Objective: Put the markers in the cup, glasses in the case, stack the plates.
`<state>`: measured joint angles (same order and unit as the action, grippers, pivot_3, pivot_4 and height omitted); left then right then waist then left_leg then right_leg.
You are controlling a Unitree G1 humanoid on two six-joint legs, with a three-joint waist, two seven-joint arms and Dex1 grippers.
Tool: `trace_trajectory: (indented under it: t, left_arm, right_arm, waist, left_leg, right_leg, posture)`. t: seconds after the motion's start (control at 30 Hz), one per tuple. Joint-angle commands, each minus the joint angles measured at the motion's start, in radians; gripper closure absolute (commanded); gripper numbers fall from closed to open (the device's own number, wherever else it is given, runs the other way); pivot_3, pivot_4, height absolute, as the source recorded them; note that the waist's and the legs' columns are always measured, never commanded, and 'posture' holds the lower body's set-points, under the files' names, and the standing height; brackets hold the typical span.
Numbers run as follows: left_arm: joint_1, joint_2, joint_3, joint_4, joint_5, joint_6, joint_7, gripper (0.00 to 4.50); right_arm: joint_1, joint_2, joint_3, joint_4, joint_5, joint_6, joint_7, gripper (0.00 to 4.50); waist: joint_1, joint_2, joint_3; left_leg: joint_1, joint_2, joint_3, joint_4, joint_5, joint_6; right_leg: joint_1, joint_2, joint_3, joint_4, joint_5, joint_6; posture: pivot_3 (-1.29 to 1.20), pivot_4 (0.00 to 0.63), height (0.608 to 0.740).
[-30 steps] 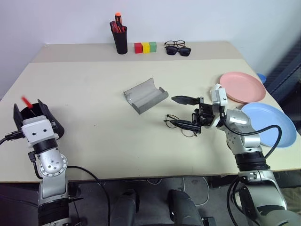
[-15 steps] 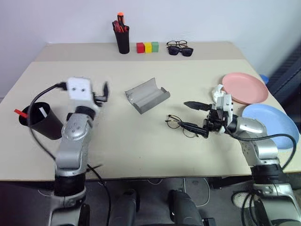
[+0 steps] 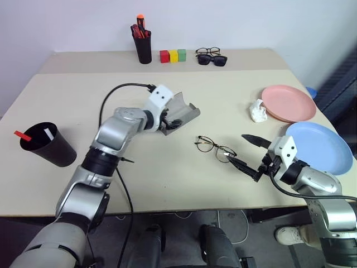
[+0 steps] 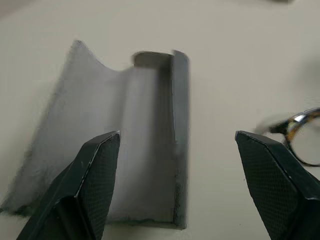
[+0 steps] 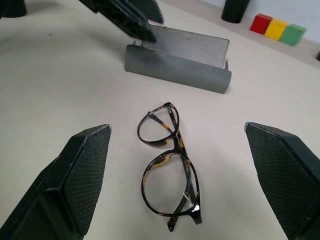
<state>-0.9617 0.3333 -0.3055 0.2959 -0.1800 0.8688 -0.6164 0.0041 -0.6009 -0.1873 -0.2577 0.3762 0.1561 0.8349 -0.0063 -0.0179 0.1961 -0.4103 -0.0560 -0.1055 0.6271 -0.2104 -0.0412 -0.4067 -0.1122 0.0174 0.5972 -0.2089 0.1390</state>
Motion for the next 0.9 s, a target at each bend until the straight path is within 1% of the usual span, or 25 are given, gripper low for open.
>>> trace_trajectory:
  t: [0.03,0.17,0.2,0.23,0.37,0.43,0.47,0.5,0.6,0.67,0.7,0.8,0.9]
  left_arm:
    - [-0.086,-0.056,-0.047,0.177,0.067,0.025,0.014,1.6]
    - [-0.146,-0.12,-0.04,0.319,0.093,-0.02,0.01,3.66]
    - [-0.156,-0.127,-0.044,0.343,0.104,-0.034,0.005,4.11]
    - [-0.162,-0.131,-0.046,0.359,0.112,-0.046,-0.001,4.46]
    - [-0.174,-0.141,-0.048,0.407,0.14,-0.1,-0.019,4.46]
    - [-0.163,-0.128,-0.051,0.374,0.142,-0.128,-0.059,4.46]
    - [-0.144,-0.109,-0.059,0.325,0.133,-0.141,-0.112,4.46]
    - [-0.123,-0.084,-0.075,0.27,0.126,-0.153,-0.169,4.46]
    - [-0.031,0.029,-0.123,0.086,0.111,-0.176,-0.339,4.46]
    - [0.015,0.087,-0.14,0.012,0.114,-0.198,-0.407,4.46]
    - [0.046,0.131,-0.147,-0.029,0.114,-0.216,-0.45,4.46]
    - [0.115,0.239,-0.151,-0.113,0.119,-0.264,-0.537,4.46]
    - [0.153,0.304,-0.14,-0.158,0.114,-0.298,-0.594,4.46]
  right_arm:
    - [0.027,0.006,-0.044,-0.052,0.014,-0.033,-0.023,0.11]
    - [0.058,0.002,-0.066,-0.057,0.016,-0.051,-0.036,0.11]
    - [0.065,0.002,-0.072,-0.058,0.019,-0.054,-0.037,0.11]
    - [0.067,0.002,-0.073,-0.059,0.02,-0.055,-0.038,0.11]
    - [0.082,0.001,-0.08,-0.062,0.019,-0.062,-0.044,0.11]
    - [0.088,0.002,-0.082,-0.067,0.018,-0.062,-0.047,0.11]
    - [0.09,0.002,-0.082,-0.07,0.017,-0.062,-0.05,0.11]
    - [0.092,0.001,-0.082,-0.072,0.016,-0.061,-0.051,0.11]
    - [0.094,-0.003,-0.08,-0.073,0.016,-0.059,-0.05,0.11]
    - [0.094,-0.006,-0.079,-0.072,0.016,-0.058,-0.046,0.11]
    - [0.093,-0.007,-0.079,-0.071,0.018,-0.057,-0.044,0.11]
    - [0.089,-0.012,-0.081,-0.066,0.022,-0.055,-0.037,0.11]
    - [0.083,-0.014,-0.082,-0.062,0.024,-0.051,-0.035,0.11]
  waist:
    - [-0.002,0.0,0.0]
    - [-0.007,0.0,0.0]
    - [-0.006,0.0,0.0]
    - [-0.004,0.0,0.0]
    - [-0.004,0.0,0.0]
    - [-0.004,0.0,0.0]
    - [-0.004,0.0,0.0]
    - [-0.005,0.0,0.0]
    - [-0.011,0.0,0.0]
    - [-0.01,0.0,0.0]
    - [-0.009,0.0,0.0]
    - [-0.007,0.0,0.0]
    - [-0.002,0.0,0.0]
  left_leg:
    - [0.0,0.0,0.0,0.0,0.0,0.0]
    - [0.0,0.0,0.001,-0.001,-0.001,0.001]
    - [0.0,0.0,0.001,-0.001,-0.001,0.001]
    - [0.0,0.0,0.001,-0.001,-0.001,0.001]
    - [0.0,0.0,0.001,0.0,-0.001,0.001]
    - [0.0,0.0,0.001,0.0,-0.001,0.001]
    - [0.0,0.0,0.001,0.0,-0.001,0.001]
    - [0.0,0.0,0.001,0.0,-0.001,0.001]
    - [0.0,0.0,0.002,-0.002,-0.001,0.001]
    - [0.0,0.001,0.002,-0.004,-0.001,0.001]
    - [0.0,0.001,0.002,-0.004,-0.001,0.001]
    - [0.0,0.001,0.002,-0.004,-0.001,0.001]
    - [0.0,0.001,0.002,-0.003,-0.001,0.001]
  right_leg:
    - [0.0,0.0,0.0,-0.001,0.0,0.0]
    - [-0.001,-0.001,0.0,-0.001,0.001,0.003]
    - [-0.001,0.0,0.0,0.0,0.002,0.003]
    - [-0.001,0.0,0.0,0.0,0.002,0.004]
    - [0.0,-0.001,0.0,-0.001,0.001,0.003]
    - [0.0,-0.001,0.0,-0.001,0.001,0.003]
    - [0.0,-0.001,0.0,-0.001,0.001,0.003]
    - [0.0,-0.001,0.0,-0.001,0.001,0.003]
    - [-0.002,-0.001,0.0,-0.001,0.002,0.001]
    - [-0.003,-0.001,0.001,0.0,0.004,-0.001]
    - [-0.003,-0.001,0.001,0.0,0.003,-0.002]
    - [-0.003,-0.001,0.001,0.0,0.002,-0.004]
    - [-0.002,-0.001,0.001,0.0,0.002,-0.004]
  posture:
    - [0.0,0.15,0.74]
    - [0.0,0.15,0.74]
    - [0.0,0.15,0.74]
    - [0.0,0.15,0.74]
    - [0.0,0.15,0.74]
    - [0.0,0.15,0.74]
    - [0.0,0.15,0.74]
    - [0.0,0.15,0.74]
    - [0.0,0.15,0.74]
    - [0.0,0.15,0.74]
    - [0.0,0.15,0.74]
    - [0.0,0.15,0.74]
    - [0.0,0.15,0.74]
